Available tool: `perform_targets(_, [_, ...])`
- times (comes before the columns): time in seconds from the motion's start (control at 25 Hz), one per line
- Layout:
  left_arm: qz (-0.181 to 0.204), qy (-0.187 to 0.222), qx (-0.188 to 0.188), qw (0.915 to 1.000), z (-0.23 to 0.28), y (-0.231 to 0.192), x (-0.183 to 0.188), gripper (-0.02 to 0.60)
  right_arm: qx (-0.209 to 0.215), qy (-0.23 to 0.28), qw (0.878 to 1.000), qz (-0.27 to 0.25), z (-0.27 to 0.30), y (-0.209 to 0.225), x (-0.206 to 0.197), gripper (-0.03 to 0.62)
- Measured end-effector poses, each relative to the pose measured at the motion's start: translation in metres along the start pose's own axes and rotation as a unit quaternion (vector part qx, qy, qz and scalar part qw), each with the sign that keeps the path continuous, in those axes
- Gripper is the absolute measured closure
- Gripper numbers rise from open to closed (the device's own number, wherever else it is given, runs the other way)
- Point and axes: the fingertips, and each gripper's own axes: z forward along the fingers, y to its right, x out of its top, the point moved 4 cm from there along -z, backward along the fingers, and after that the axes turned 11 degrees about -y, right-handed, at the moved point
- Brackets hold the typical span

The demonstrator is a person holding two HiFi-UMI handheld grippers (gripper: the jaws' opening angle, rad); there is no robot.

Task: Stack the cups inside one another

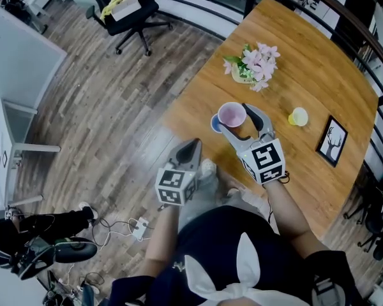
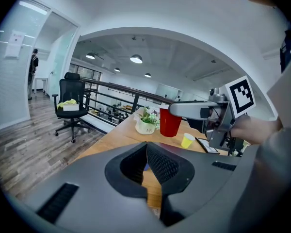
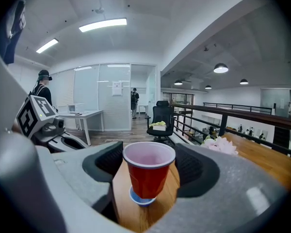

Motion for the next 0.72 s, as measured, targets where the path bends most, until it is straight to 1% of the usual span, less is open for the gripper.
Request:
perform_targets(0.16, [-0.003, 0.001, 0.003, 1.0000, 0.007, -0.016, 0.004, 0.563, 0.009, -0.004, 1.000, 0.007, 0.020, 0.001, -0.001, 0.263])
perform_targets(0.36, [-0.004, -0.011, 0.003, 0.9999, 0.012, -0.029, 0.009, 0.563, 0.018, -0.008, 1.000, 0.017, 0.039, 0.001, -0.006, 0.261])
perform_targets(0.72, [-0.001, -0.032, 0.005, 0.9995, 0.025, -0.046, 0.008, 0.563, 0.029, -0.035, 0.998, 0.035, 0.069, 0.002, -0.034, 0.260])
